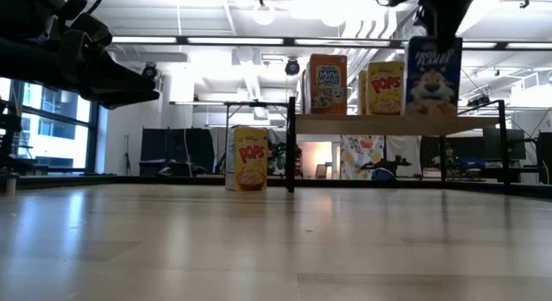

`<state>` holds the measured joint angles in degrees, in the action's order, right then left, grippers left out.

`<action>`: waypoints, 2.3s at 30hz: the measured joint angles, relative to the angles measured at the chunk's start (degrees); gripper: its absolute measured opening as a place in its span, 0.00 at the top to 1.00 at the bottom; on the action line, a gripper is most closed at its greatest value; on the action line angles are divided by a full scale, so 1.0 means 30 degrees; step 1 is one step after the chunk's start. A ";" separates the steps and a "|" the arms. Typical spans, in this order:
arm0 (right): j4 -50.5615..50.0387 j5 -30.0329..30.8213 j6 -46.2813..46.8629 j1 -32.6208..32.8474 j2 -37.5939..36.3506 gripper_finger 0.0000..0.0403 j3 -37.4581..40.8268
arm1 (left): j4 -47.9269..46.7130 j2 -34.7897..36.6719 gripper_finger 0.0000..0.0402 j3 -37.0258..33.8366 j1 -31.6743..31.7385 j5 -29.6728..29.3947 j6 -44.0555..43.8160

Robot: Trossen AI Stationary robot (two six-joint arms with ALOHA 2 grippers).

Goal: Stack cereal on shelf
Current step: Put the blue cereal box on the shelf aligned with the other blue cereal boxes

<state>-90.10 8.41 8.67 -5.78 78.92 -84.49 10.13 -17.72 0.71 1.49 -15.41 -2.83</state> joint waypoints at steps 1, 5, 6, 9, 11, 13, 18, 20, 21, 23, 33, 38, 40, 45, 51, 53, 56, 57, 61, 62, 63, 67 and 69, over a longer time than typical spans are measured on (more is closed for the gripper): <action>-0.0031 0.0056 -0.0052 -0.0174 -0.0341 0.61 -0.0048 | 0.0000 0.0003 0.40 0.0000 0.0001 -0.0003 0.0000; -0.0016 0.0137 -0.0277 -0.0983 -0.1889 0.61 0.0015 | 0.0000 0.0007 0.40 0.0000 -0.0003 -0.0003 0.0000; -0.0030 0.0134 -0.0420 -0.1205 -0.2205 0.61 0.0033 | 0.0000 0.0002 0.40 0.0000 0.0002 0.0002 0.0000; 0.0013 0.0233 -0.0974 -0.1889 -0.3021 0.61 0.0044 | 0.0000 0.0003 0.40 0.0000 -0.0003 -0.0001 0.0000; -0.0001 0.0290 -0.1514 -0.2321 -0.3461 0.61 0.0044 | -0.0007 0.0000 0.40 0.0000 -0.0003 -0.0003 0.0000; 0.0014 0.0303 -0.2053 -0.2788 -0.3732 0.61 0.0044 | 0.0000 0.0003 0.40 0.0000 -0.0003 -0.0003 -0.0003; 0.0014 0.0254 -0.3455 -0.3921 -0.3980 0.61 0.0052 | -0.0007 0.0000 0.40 0.0000 -0.0003 -0.0002 -0.0002; 0.0036 0.0104 -0.3966 -0.4443 -0.3966 0.61 0.0052 | 0.0000 0.0005 0.40 0.0000 -0.0003 -0.0003 0.0000; 0.0030 0.0025 -0.4181 -0.4701 -0.3971 0.61 0.0052 | -0.0007 0.0003 0.41 0.0000 -0.0003 -0.0003 0.0000; 0.0032 -0.0103 -0.4597 -0.5190 -0.3967 0.61 0.0052 | 0.0000 0.0000 0.40 0.0000 -0.0003 -0.0003 0.0000; 0.0028 0.0171 -0.7046 -0.7616 -0.3980 0.61 0.0059 | -0.0007 0.0000 0.40 0.0000 -0.0003 0.0003 0.0000; 0.0028 0.0740 -0.7582 -0.8000 -0.3980 0.61 0.0059 | -0.0006 0.0000 0.40 0.0000 0.0000 0.0002 -0.0001; 0.0030 0.1306 -0.8010 -0.8000 -0.3980 0.61 0.0066 | -0.0004 0.0003 0.40 0.0000 -0.0003 -0.0003 0.0000; 0.0036 0.2064 -0.8328 -0.8065 -0.3973 0.61 0.0066 | 0.0000 0.0000 0.40 0.0000 -0.0003 -0.0003 0.0000; 0.0028 0.2148 -0.9023 -0.8520 -0.3788 0.61 0.0081 | 0.0000 0.0000 0.40 0.0000 0.0004 0.0004 0.0000; 0.0023 0.2200 -0.9126 -0.8716 -0.3607 0.61 0.0081 | -0.0007 0.0000 0.40 0.0000 0.0001 -0.0002 0.0000; 0.0036 0.2214 -0.9446 -0.9013 -0.3393 0.61 0.0081 | -0.0003 0.0004 0.40 0.0000 -0.0001 -0.0003 0.0000; 0.0040 0.2214 -0.9436 -0.9054 -0.3383 0.61 0.0081 | -0.0005 0.0007 0.40 0.0000 -0.0003 -0.0003 0.0000; 0.0036 0.2214 -0.9414 -0.9078 -0.3390 0.61 0.0081 | -0.0007 0.0000 0.40 0.0000 -0.0003 -0.0003 -0.0001; 0.0029 0.2214 -0.9414 -0.9078 -0.3390 0.61 0.0081 | -0.0003 0.0003 0.40 0.0000 0.0000 -0.0002 0.0000; 0.0028 0.2214 -0.9414 -0.9078 -0.3390 0.61 0.0081 | -0.0007 0.0000 0.40 0.0000 -0.0003 -0.0003 0.0000; 0.0028 0.2436 -0.9493 -0.9078 -0.3390 0.60 0.0081 | -0.0005 0.0000 0.40 0.0000 0.0001 -0.0001 0.0000; 0.0034 0.2728 -0.9495 -0.9080 -0.3390 0.57 0.0081 | -0.0002 0.0006 0.40 0.0000 0.0002 -0.0003 0.0000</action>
<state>-90.00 16.59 -19.81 -33.02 68.75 -84.25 10.13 -17.70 0.71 1.49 -15.42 -2.83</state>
